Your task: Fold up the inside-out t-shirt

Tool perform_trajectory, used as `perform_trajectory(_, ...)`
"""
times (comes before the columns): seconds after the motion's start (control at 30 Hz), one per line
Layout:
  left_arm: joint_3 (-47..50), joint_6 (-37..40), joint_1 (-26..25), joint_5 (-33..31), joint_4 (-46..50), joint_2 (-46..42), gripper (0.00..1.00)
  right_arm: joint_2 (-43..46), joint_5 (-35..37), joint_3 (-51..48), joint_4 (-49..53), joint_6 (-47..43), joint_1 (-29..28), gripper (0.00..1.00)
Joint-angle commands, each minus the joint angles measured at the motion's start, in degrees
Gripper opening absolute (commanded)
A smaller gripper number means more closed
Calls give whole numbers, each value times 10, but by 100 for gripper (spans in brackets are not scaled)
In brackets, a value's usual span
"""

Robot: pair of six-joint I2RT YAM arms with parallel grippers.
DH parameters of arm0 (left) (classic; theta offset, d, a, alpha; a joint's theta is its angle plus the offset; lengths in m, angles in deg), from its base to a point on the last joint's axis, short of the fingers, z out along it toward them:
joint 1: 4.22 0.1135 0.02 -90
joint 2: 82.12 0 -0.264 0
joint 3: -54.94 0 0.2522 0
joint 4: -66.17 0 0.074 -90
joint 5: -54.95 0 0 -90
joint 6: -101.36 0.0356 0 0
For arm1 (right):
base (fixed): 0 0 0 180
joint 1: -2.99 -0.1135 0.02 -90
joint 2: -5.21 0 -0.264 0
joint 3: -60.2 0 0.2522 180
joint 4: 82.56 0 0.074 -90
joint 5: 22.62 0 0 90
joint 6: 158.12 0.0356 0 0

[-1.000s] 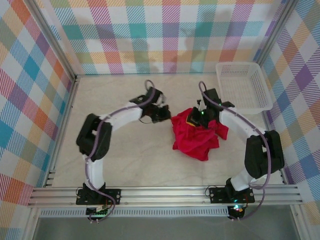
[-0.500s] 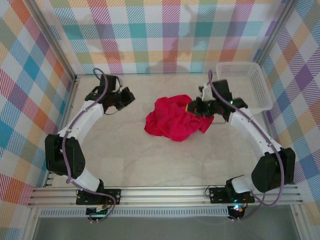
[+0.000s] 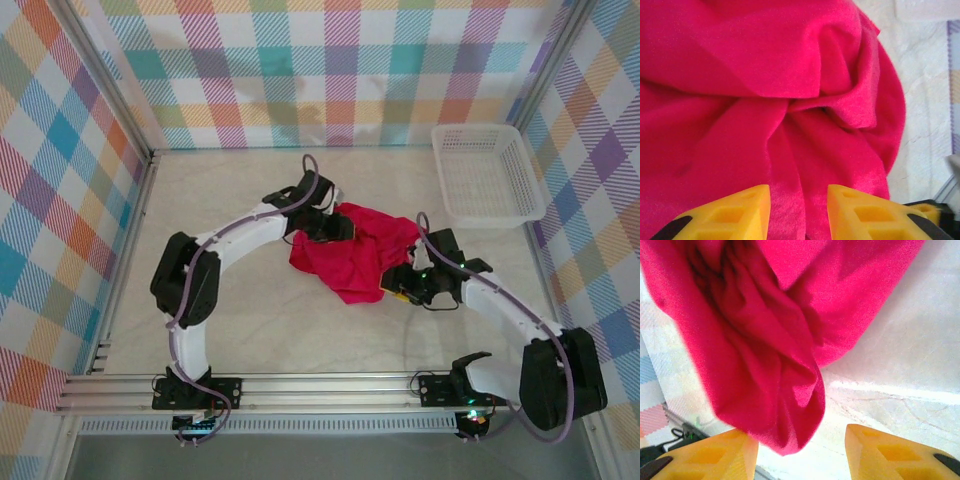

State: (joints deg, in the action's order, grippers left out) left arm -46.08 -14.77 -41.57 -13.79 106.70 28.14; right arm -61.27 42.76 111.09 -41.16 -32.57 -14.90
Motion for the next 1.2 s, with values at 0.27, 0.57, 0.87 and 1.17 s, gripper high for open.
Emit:
perform_trajectory(0.27, -68, 41, -13, -91, 79, 74, 40, -25, 7, 95, 21, 14, 2, 49)
perform_trajectory(0.57, -60, -2, -13, -116, 57, 91, 0, -112, 4, 157, -10, 57, -12, 51)
perform_trajectory(0.87, -83, -3, -11, -145, 91, 46, 0, -290, 12, 295, -20, 92, -42, 51)
perform_trajectory(1.17, -398, 25, 164, -165, 288, 51, 0, -381, 17, 631, 152, 13, -5, 0)
